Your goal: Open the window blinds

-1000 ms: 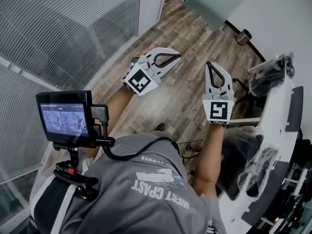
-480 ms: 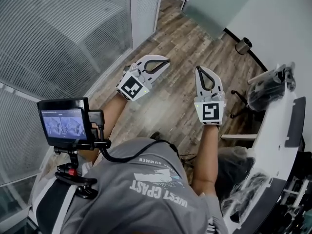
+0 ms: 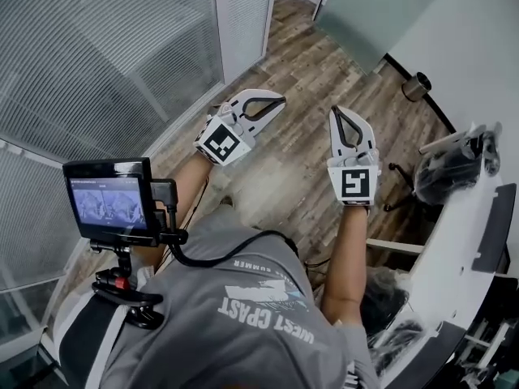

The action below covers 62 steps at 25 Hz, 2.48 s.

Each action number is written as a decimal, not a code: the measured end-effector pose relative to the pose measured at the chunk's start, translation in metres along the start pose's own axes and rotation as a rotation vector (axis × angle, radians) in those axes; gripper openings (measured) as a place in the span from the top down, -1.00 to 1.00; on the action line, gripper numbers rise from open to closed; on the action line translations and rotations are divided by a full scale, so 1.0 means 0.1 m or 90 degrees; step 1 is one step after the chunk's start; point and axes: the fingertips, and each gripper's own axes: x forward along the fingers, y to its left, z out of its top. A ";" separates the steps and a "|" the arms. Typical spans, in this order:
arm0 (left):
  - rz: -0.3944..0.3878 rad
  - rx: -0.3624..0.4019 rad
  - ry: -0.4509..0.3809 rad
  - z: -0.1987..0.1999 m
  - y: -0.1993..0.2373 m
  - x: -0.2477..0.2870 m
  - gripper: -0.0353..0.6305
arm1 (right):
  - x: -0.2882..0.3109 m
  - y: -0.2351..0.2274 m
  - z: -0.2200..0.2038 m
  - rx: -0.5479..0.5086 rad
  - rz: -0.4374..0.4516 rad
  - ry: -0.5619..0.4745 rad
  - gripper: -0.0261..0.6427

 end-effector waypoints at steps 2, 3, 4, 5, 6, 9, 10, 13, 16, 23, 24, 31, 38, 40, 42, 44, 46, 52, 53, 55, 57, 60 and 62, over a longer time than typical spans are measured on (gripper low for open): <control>-0.002 -0.002 0.005 -0.01 0.07 0.17 0.88 | 0.04 -0.16 -0.06 0.002 0.000 -0.004 0.91; -0.006 -0.002 0.008 -0.04 0.09 0.30 0.88 | 0.07 -0.25 -0.13 0.005 -0.002 -0.004 0.91; -0.012 -0.004 0.012 -0.10 0.11 0.43 0.88 | 0.12 -0.33 -0.23 0.007 -0.004 -0.001 0.91; -0.017 -0.006 0.014 -0.17 0.14 0.57 0.88 | 0.18 -0.41 -0.35 0.007 -0.005 0.004 0.91; -0.020 -0.005 0.010 -0.24 0.16 0.70 0.88 | 0.24 -0.48 -0.46 0.007 -0.006 0.009 0.91; -0.025 -0.001 -0.001 -0.41 0.26 1.04 0.88 | 0.40 -0.69 -0.75 0.008 -0.007 0.025 0.91; -0.027 -0.001 0.000 -0.48 0.31 1.14 0.88 | 0.46 -0.75 -0.83 0.009 -0.006 0.028 0.91; -0.027 -0.009 0.006 -0.72 0.50 1.43 0.88 | 0.70 -0.95 -1.03 0.019 -0.007 0.031 0.91; -0.025 -0.017 0.001 -0.92 0.74 1.68 0.88 | 1.02 -1.17 -1.23 0.017 -0.007 0.039 0.91; -0.013 -0.016 -0.015 -1.79 1.38 2.04 0.88 | 2.01 -1.24 -1.65 -0.011 -0.004 0.038 0.91; -0.012 -0.012 -0.019 -1.88 1.44 2.07 0.88 | 2.12 -1.25 -1.70 -0.012 -0.007 0.036 0.91; 0.003 -0.009 -0.033 -2.12 1.96 2.25 0.88 | 2.67 -1.46 -1.75 -0.030 -0.009 0.033 0.91; 0.018 -0.020 -0.035 -2.50 2.30 2.95 0.88 | 3.17 -1.93 -2.28 -0.037 0.013 0.039 0.91; 0.025 -0.022 -0.028 -2.55 2.34 2.99 0.88 | 3.26 -1.97 -2.33 -0.039 0.022 0.033 0.91; 0.032 -0.020 -0.016 -2.62 2.37 2.94 0.88 | 3.34 -1.93 -2.32 -0.037 0.033 0.022 0.91; 0.044 -0.018 -0.004 -2.68 2.44 2.88 0.88 | 3.45 -1.90 -2.31 -0.037 0.044 0.011 0.91; 0.058 -0.016 0.007 -2.73 2.51 2.82 0.88 | 3.57 -1.85 -2.30 -0.037 0.058 -0.002 0.91; 0.077 -0.008 0.041 -3.05 2.87 3.20 0.88 | 4.12 -2.21 -2.59 -0.013 0.083 -0.033 0.91; 0.082 -0.012 0.046 -3.14 3.01 3.40 0.88 | 4.27 -2.37 -2.74 -0.009 0.089 -0.035 0.91; 0.094 -0.027 0.055 -3.34 3.25 3.75 0.88 | 4.56 -2.62 -3.01 -0.001 0.105 -0.035 0.91; 0.102 -0.028 0.067 -3.50 3.44 4.03 0.88 | 4.81 -2.85 -3.21 0.007 0.116 -0.037 0.91; 0.110 -0.025 0.074 -3.65 3.66 4.45 0.88 | 5.12 -3.20 -3.47 0.007 0.132 -0.044 0.91; 0.122 -0.025 0.081 -3.75 3.80 4.74 0.88 | 5.31 -3.43 -3.64 0.004 0.146 -0.049 0.91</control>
